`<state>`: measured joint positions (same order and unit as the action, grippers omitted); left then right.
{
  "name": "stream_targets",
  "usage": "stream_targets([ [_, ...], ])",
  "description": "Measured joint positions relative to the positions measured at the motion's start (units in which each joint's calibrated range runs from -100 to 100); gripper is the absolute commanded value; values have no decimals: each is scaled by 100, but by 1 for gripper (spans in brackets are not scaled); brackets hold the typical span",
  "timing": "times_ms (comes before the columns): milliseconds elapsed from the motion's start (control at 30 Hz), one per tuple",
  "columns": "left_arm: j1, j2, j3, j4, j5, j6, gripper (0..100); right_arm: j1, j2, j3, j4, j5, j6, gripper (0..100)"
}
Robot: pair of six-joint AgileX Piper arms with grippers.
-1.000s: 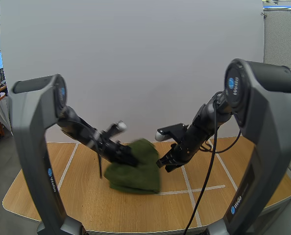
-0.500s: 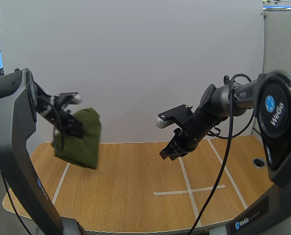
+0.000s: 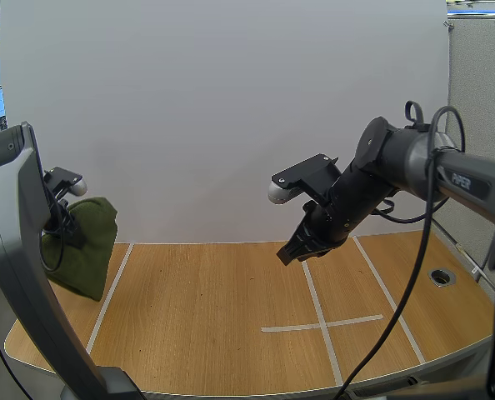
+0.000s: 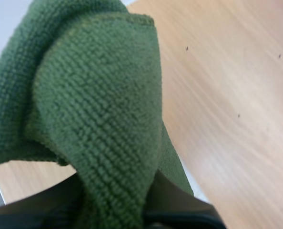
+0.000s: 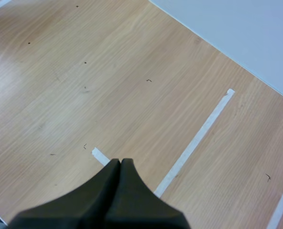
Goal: Fold the towel
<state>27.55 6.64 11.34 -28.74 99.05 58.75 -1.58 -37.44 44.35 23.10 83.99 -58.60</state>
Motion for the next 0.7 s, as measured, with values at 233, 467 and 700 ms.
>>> stream_targets([
  [233, 145, 669, -505, 233, 58, 390, 0, 0, -460, 0, -315, 409, 339, 0],
  [467, 148, 1342, -1161, 233, 58, 418, 0, 0, -792, 0, -387, 960, 617, 0],
  [700, 148, 2044, -1594, 126, 58, 432, 0, 0, -1004, 0, -531, 1159, 855, 0],
])
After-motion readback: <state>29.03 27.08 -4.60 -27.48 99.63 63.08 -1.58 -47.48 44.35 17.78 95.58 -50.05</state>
